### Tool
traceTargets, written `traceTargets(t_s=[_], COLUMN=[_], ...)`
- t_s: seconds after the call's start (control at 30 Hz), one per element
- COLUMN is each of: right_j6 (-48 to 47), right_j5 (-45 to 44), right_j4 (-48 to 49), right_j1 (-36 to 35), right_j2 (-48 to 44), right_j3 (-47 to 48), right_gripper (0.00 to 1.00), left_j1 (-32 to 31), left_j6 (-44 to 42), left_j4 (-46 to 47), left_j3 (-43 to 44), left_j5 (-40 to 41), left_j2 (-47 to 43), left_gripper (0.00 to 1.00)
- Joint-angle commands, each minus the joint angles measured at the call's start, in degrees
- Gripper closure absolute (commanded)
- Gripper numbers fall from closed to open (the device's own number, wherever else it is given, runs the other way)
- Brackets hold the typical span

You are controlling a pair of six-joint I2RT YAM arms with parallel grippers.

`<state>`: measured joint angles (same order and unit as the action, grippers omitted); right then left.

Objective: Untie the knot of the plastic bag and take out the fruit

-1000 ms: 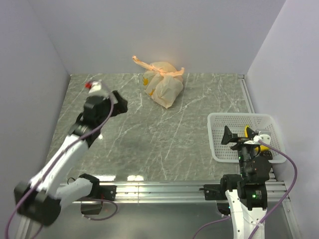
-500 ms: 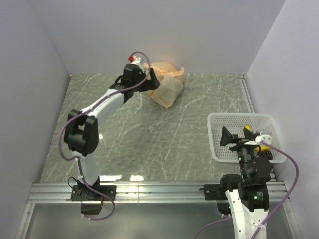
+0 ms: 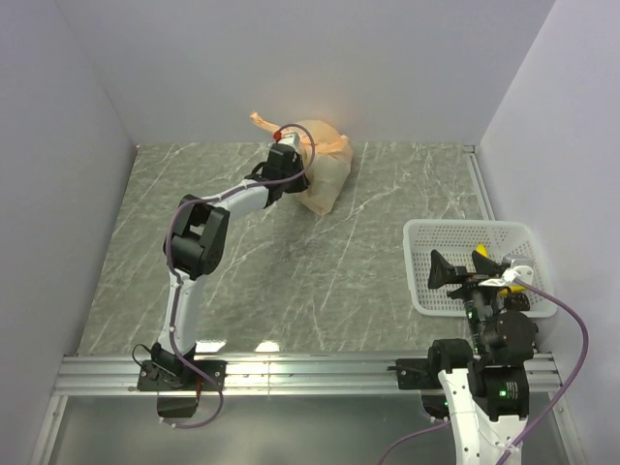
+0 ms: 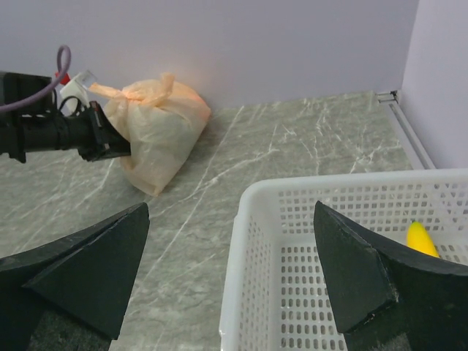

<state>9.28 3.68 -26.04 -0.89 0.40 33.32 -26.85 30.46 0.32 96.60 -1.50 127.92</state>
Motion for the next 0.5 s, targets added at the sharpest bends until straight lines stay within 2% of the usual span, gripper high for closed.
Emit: traceTargets(t_s=[0.0,0.1,0.23,0.3,0.33,0.4,0.47], right_j6=[-0.8,-0.7,1.8,3.8,5.3,7.6,9.2], right_j5=[2.1,2.8,3.6,5.4,6.6,10.2,15.0], right_j4=[0.5,2.3,3.7,4.5,4.8,4.9,5.3], right_j1=[-0.4,-0.4,-0.4,-0.5,-0.4,-0.4,-0.4], right_j2=[-11.2,-8.9,-3.3,1.8,3.6,9.4,15.0], right_j3=[3.1,3.5,6.0,7.6,8.1,10.0,11.2], right_gripper=[0.00,0.00,0.00,0.00,0.00,0.00,0.01], left_j1=[-1.2,-1.3,-2.1,-4.3,-5.2,-8.5,-12.0], left_j6=[-2.5,-4.0,-0.2,1.5,3.9,6.6,10.2], left_j4=[6.4,7.4,5.0,4.8,4.9,6.4,7.8], left_j3=[-3.2,-10.4,-21.3,-26.4,-31.9,-40.9,-46.3], left_j5=[0.1,0.5,0.8,1.3,1.3,4.7,6.9], left_j2=[-7.6,-13.6,-22.6,-26.9,-31.5,-39.0,-43.8], left_gripper=[0.99,0.99,0.99,0.99,0.99,1.00,0.99])
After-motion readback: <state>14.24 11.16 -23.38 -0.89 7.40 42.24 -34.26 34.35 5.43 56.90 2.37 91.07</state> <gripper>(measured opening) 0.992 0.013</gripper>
